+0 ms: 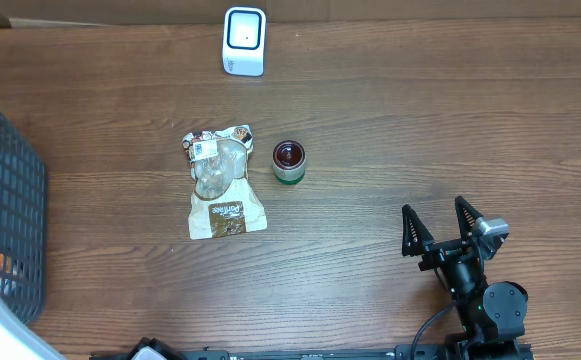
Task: Scan the item barcode
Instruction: 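Lift the mint-green pack out and carry it toward the bread bag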
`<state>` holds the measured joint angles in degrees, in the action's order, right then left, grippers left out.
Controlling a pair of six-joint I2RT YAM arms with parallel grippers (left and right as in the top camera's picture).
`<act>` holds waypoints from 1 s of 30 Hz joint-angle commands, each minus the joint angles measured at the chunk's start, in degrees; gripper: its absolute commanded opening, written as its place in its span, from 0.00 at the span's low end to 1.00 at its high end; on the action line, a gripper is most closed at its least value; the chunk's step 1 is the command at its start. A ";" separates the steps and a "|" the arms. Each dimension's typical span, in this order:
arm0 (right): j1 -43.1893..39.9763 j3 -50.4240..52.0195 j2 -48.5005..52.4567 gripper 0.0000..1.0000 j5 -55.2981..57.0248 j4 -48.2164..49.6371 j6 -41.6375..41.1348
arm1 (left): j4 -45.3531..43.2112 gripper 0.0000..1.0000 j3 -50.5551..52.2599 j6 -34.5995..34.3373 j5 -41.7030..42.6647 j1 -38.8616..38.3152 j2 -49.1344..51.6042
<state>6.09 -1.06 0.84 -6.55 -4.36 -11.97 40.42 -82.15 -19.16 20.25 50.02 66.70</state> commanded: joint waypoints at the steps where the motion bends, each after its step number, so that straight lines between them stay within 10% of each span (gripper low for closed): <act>1: 0.33 0.61 -0.68 1.00 0.68 0.24 0.24 | 2.05 0.04 -0.61 -0.28 1.88 -6.10 -4.39; 15: 0.33 0.61 -0.68 1.00 0.68 0.24 0.24 | 17.84 0.04 1.42 2.93 -1.44 -29.68 -1.40; 30: 0.33 0.61 -0.68 1.00 0.68 0.24 0.24 | 9.33 0.04 12.33 -1.14 -5.20 -44.76 6.36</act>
<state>6.09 -1.06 0.84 -6.55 -4.34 -11.97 52.12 -71.07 -18.33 15.55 7.33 71.61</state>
